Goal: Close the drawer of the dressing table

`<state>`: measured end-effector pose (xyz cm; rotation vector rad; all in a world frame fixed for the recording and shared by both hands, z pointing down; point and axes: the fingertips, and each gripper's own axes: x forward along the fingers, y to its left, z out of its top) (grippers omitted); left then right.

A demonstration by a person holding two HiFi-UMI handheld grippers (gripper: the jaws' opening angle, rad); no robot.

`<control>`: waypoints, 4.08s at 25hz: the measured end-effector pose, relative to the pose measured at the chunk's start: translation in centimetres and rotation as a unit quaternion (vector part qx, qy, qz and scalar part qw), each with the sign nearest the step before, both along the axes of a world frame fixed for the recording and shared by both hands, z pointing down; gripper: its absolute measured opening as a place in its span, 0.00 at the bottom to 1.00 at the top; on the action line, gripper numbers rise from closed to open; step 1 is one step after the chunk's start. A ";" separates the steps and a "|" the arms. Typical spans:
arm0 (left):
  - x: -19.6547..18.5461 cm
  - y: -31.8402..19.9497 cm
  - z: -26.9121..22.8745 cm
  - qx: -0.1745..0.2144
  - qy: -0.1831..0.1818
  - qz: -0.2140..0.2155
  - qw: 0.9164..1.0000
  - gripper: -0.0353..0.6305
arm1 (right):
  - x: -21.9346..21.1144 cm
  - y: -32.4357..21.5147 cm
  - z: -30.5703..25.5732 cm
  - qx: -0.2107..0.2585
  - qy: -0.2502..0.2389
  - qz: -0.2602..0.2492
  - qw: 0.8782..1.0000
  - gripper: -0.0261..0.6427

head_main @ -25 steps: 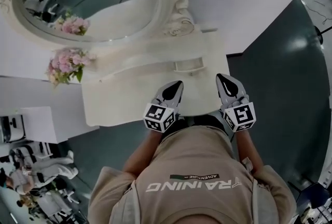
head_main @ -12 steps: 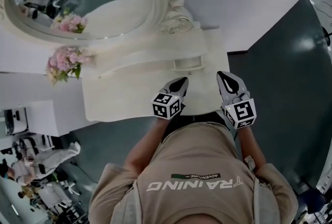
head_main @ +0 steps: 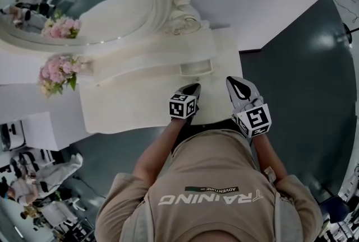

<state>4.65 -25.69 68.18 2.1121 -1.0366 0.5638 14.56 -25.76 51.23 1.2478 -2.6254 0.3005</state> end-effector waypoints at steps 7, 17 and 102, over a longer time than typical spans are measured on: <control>0.0 -0.5 2.8 -0.046 0.013 -0.031 0.998 0.08 | 0.7 -0.4 1.0 -0.009 0.014 -0.009 1.000 0.04; -0.4 -1.4 3.2 -0.059 0.030 -0.058 0.996 0.08 | 0.9 -1.0 1.9 -0.018 0.019 -0.017 1.000 0.04; -7.1 -1.0 -17.4 0.221 -0.021 0.009 0.975 0.08 | -6.8 -1.1 -1.3 0.015 0.060 -0.046 0.997 0.04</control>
